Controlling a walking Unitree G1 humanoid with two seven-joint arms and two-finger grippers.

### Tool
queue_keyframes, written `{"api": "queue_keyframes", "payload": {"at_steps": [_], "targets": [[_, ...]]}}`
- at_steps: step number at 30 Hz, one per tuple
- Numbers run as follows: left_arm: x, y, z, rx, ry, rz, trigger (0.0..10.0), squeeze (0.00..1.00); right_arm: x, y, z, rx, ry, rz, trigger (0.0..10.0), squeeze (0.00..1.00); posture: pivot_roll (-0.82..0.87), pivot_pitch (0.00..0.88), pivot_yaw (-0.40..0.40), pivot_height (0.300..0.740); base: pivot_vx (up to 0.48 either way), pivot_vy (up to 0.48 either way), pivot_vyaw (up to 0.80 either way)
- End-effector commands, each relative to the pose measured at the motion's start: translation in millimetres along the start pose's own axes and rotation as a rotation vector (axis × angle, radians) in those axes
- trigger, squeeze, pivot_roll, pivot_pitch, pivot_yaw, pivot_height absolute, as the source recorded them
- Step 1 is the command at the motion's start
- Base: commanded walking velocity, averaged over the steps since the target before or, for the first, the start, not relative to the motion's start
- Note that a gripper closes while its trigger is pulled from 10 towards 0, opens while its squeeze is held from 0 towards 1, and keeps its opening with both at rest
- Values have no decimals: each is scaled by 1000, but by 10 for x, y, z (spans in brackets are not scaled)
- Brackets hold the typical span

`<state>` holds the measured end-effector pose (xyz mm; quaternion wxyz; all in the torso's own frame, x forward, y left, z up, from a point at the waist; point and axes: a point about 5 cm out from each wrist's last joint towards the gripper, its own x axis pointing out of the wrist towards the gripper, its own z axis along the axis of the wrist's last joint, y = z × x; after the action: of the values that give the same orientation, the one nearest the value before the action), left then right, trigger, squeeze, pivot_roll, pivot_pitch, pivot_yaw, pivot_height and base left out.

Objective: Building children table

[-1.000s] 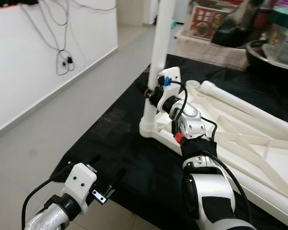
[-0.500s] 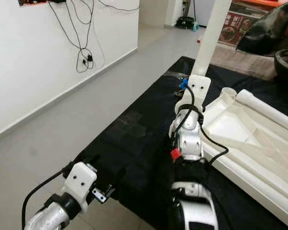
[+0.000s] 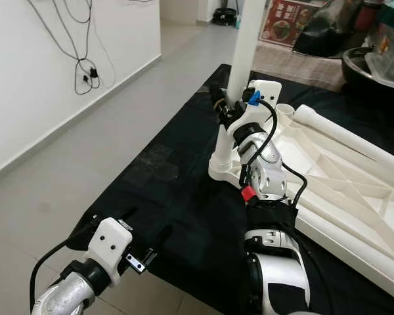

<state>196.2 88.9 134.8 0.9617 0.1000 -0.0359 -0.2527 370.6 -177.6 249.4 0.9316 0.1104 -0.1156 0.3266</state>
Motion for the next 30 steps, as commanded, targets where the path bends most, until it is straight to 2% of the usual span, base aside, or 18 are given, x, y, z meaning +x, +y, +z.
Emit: {"api": "queue_keyframes", "payload": {"at_steps": [1,3,4,6,10,11,12,13,14,15,16,17,19,22,24,25,27,30], "targets": [[-9,-16,-51,0,19,-6,10000,0,5,171,-166,99,84,256,10000,0,134,68,-54,740,0,0,0],[-13,-17,-50,2,19,-5,10000,0,-74,180,-183,124,116,393,10000,0,139,65,-54,740,0,0,0],[-13,-17,-50,2,19,-5,10000,0,-74,180,-183,124,116,393,10000,0,139,65,-54,740,0,0,0],[-15,-14,-49,3,19,-2,10000,0,-108,201,-227,107,155,510,10000,0,140,63,-56,740,0,0,0],[-18,-14,-51,4,20,0,10000,0,-83,206,-267,113,177,541,10000,0,146,61,-57,740,0,0,0],[-23,-14,-52,5,21,-1,10000,0,54,205,-364,33,196,419,275,0,150,56,-55,740,0,0,0],[-23,-14,-52,5,21,-1,10000,0,54,205,-364,33,196,419,275,0,150,56,-55,740,0,0,0],[-23,-11,-50,6,21,0,10000,0,166,170,-380,-53,181,261,0,0,147,55,-53,740,0,0,0],[-23,-11,-50,6,21,0,10000,0,166,170,-380,-53,181,261,0,0,147,55,-53,740,0,0,0],[-23,-8,-49,6,20,0,10000,0,229,147,-373,-102,166,166,0,0,147,55,-53,740,0,0,0],[-24,-9,-51,6,20,0,10000,0,261,48,-340,-132,140,-12,0,0,141,53,-48,740,0,0,0],[-25,-9,-52,6,20,-1,10000,0,266,-22,-316,-143,125,-122,0,0,141,53,-48,740,0,0,0],[-20,-10,-49,7,18,-3,10000,0,198,-189,-300,-135,108,-355,0,0,140,52,-53,740,0,0,0],[-16,-11,-47,7,17,-3,10000,0,148,-260,-288,-144,92,-439,0,0,140,52,-53,740,0,0,0],[-14,-11,-49,7,17,-4,10000,0,-114,-435,-242,-236,77,-823,0,0,137,59,-52,740,0,0,0],[-14,-11,-49,7,17,-4,10000,0,-114,-435,-242,-236,77,-823,0,0,137,59,-52,740,0,0,0],[-11,-17,-51,6,18,-6,10000,0,-320,-456,-253,-273,69,-1071,0,0,131,62,-51,740,0,0,0],[-4,-25,-50,5,17,-10,10000,0,-366,-347,-329,-262,86,-1120,0,0,132,68,-50,740,0,0,0]]}}
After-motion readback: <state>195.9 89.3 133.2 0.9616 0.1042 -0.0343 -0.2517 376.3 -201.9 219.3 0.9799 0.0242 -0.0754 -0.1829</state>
